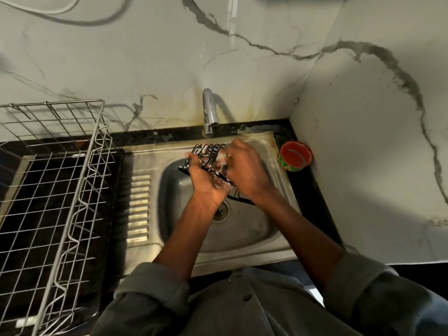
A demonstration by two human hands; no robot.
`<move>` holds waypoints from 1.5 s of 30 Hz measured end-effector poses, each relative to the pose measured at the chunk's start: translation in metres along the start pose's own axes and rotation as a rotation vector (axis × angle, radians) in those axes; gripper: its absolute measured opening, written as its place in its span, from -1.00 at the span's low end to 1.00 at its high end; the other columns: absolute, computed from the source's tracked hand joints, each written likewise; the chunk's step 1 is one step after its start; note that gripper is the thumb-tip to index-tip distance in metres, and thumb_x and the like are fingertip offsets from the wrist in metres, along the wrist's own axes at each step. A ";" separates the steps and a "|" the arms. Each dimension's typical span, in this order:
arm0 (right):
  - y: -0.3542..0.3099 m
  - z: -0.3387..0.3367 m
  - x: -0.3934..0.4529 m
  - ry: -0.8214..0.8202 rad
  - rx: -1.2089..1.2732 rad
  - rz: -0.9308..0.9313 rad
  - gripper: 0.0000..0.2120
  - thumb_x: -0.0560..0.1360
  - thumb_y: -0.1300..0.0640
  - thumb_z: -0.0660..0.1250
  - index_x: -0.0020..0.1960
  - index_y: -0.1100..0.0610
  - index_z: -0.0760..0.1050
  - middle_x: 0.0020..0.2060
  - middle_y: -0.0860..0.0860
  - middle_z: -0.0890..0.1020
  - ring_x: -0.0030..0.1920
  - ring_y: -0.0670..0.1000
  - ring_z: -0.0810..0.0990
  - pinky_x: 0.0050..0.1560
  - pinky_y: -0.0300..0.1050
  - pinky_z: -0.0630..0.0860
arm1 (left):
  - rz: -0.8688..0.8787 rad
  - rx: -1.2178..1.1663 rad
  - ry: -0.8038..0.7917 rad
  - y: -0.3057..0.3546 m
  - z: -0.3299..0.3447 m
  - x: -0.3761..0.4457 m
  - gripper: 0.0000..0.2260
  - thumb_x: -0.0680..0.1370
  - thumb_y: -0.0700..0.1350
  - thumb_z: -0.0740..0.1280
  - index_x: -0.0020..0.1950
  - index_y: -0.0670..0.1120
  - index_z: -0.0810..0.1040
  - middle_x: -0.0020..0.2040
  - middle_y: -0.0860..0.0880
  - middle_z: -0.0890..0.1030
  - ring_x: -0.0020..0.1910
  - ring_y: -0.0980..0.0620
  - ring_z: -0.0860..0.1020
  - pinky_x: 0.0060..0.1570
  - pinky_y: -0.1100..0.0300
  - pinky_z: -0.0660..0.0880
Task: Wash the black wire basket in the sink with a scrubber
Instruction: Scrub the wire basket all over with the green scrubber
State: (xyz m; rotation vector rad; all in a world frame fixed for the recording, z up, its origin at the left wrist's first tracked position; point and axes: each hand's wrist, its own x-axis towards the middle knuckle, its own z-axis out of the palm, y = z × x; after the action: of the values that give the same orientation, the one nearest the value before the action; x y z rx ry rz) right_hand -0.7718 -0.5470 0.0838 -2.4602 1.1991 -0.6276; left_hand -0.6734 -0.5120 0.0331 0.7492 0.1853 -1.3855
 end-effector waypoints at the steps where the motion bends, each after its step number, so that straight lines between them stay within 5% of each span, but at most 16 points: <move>1: 0.004 -0.005 0.009 0.053 -0.022 0.081 -0.73 0.45 0.32 0.48 0.11 0.08 0.66 0.06 0.01 0.62 0.03 -0.02 0.58 -0.07 -0.28 0.48 | -0.009 0.034 0.019 -0.003 0.002 -0.003 -0.28 0.57 0.49 0.12 0.22 -0.12 0.64 0.06 -0.19 0.73 -0.01 -0.16 0.72 -0.03 -0.06 0.66; 4: 0.008 -0.011 0.025 0.114 -0.046 0.171 -0.69 0.48 0.32 0.46 0.18 0.09 0.61 0.16 0.01 0.58 0.10 -0.04 0.56 -0.11 -0.43 0.37 | -0.006 0.096 0.018 -0.007 0.009 -0.007 -0.30 0.56 0.51 0.13 0.19 -0.08 0.65 0.08 -0.17 0.73 0.03 -0.18 0.72 -0.03 -0.08 0.65; 8: -0.008 -0.001 0.018 0.075 -0.077 -0.042 -0.71 0.44 0.35 0.48 0.12 0.15 0.60 0.02 0.06 0.68 0.03 0.07 0.63 0.06 -0.03 0.56 | -0.038 0.051 -0.069 -0.005 0.018 -0.008 -0.27 0.57 0.50 0.12 0.24 -0.08 0.71 0.22 -0.16 0.69 0.20 -0.16 0.68 0.16 -0.05 0.59; 11: -0.002 -0.008 0.028 0.149 -0.035 0.021 -0.73 0.43 0.32 0.51 0.10 0.14 0.65 -0.01 0.03 0.71 0.01 0.04 0.61 -0.01 -0.12 0.51 | -0.045 0.050 -0.105 -0.003 0.024 -0.010 -0.25 0.58 0.49 0.10 0.25 -0.12 0.71 0.24 -0.19 0.69 0.22 -0.17 0.67 0.14 -0.04 0.62; 16: 0.005 -0.019 0.020 -0.035 0.102 -0.176 -0.75 0.40 0.37 0.50 0.03 0.14 0.71 0.00 0.01 0.70 0.01 0.01 0.58 0.04 -0.07 0.50 | -0.102 -0.006 -0.058 0.002 0.021 -0.011 -0.13 0.51 0.55 0.16 0.44 -0.15 0.56 0.29 -0.24 0.65 0.28 -0.23 0.63 0.27 -0.17 0.55; 20: 0.013 -0.021 0.027 0.074 0.179 0.070 -0.78 0.43 0.34 0.50 0.02 0.11 0.72 -0.01 -0.04 0.70 -0.05 -0.10 0.63 0.04 -0.13 0.61 | -0.108 0.032 -0.041 0.002 0.022 -0.012 -0.12 0.51 0.56 0.11 0.45 -0.14 0.53 0.31 -0.28 0.64 0.30 -0.29 0.61 0.37 -0.30 0.46; 23: 0.003 -0.014 0.017 -0.015 0.159 -0.088 -0.74 0.38 0.37 0.54 0.00 0.10 0.73 -0.07 -0.04 0.68 -0.08 -0.08 0.60 -0.01 -0.16 0.58 | -0.137 -0.022 -0.037 0.004 0.022 -0.017 -0.11 0.50 0.56 0.15 0.39 -0.19 0.58 0.28 -0.29 0.65 0.31 -0.29 0.60 0.41 -0.29 0.43; 28: 0.010 -0.019 0.019 0.015 0.174 0.010 -0.72 0.42 0.39 0.49 0.06 0.12 0.71 0.00 -0.05 0.62 -0.07 -0.18 0.54 -0.07 -0.39 0.53 | -0.146 0.009 -0.019 0.004 0.025 -0.021 -0.11 0.51 0.56 0.12 0.42 -0.19 0.54 0.26 -0.32 0.65 0.29 -0.34 0.60 0.36 -0.36 0.44; 31: 0.008 -0.016 0.015 -0.015 0.153 -0.073 -0.73 0.46 0.35 0.47 0.11 0.11 0.71 -0.02 0.00 0.64 -0.08 -0.09 0.55 -0.11 -0.28 0.52 | -0.148 0.007 -0.026 0.006 0.026 -0.026 -0.12 0.50 0.56 0.13 0.39 -0.19 0.55 0.24 -0.31 0.66 0.26 -0.32 0.62 0.34 -0.31 0.49; 35: 0.011 -0.022 0.022 0.194 0.111 0.293 -0.73 0.57 0.23 0.40 0.23 0.03 0.65 0.17 -0.03 0.62 -0.04 -0.16 0.56 -0.26 -0.51 0.41 | -0.109 0.075 0.013 0.005 0.029 -0.025 -0.22 0.55 0.53 0.08 0.31 -0.16 0.47 0.21 -0.28 0.64 0.18 -0.31 0.62 0.06 -0.20 0.63; 37: -0.001 -0.013 0.010 0.186 0.079 0.199 -0.67 0.51 0.29 0.43 0.23 0.04 0.64 0.16 -0.05 0.60 0.02 -0.12 0.55 -0.14 -0.43 0.51 | -0.124 0.020 -0.028 0.006 0.025 -0.020 -0.12 0.54 0.53 0.12 0.46 -0.21 0.47 0.29 -0.29 0.63 0.27 -0.30 0.62 0.12 -0.16 0.64; 40: -0.020 0.005 -0.019 0.115 0.051 -0.033 -0.67 0.41 0.34 0.49 0.15 0.11 0.69 0.03 0.02 0.63 0.06 0.02 0.54 0.05 -0.12 0.56 | -0.098 -0.097 -0.062 0.009 0.014 -0.014 -0.17 0.57 0.47 0.17 0.41 -0.27 0.53 0.13 -0.26 0.69 0.09 -0.22 0.71 0.06 -0.05 0.64; 42: -0.016 0.006 -0.017 0.162 0.123 0.033 -0.67 0.41 0.40 0.46 0.12 0.15 0.69 0.02 0.03 0.64 0.04 0.02 0.57 0.05 -0.10 0.59 | -0.089 -0.083 -0.087 0.008 0.014 -0.016 -0.21 0.60 0.43 0.15 0.25 -0.30 0.63 0.05 -0.26 0.70 0.00 -0.22 0.72 0.02 -0.02 0.66; 45: 0.002 0.001 -0.007 0.275 0.172 0.245 -0.61 0.39 0.46 0.41 0.15 0.17 0.66 0.13 0.01 0.63 0.10 -0.05 0.59 0.14 -0.12 0.60 | -0.082 -0.050 -0.091 0.005 0.018 -0.018 -0.41 0.63 0.28 0.24 0.26 -0.24 0.63 0.15 -0.24 0.67 0.10 -0.20 0.67 0.30 -0.07 0.54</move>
State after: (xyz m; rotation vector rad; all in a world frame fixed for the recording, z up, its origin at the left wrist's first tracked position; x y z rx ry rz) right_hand -0.7763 -0.5428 0.0798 -2.0921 1.4532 -0.9743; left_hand -0.6780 -0.5077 0.0582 0.6419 0.1800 -1.4842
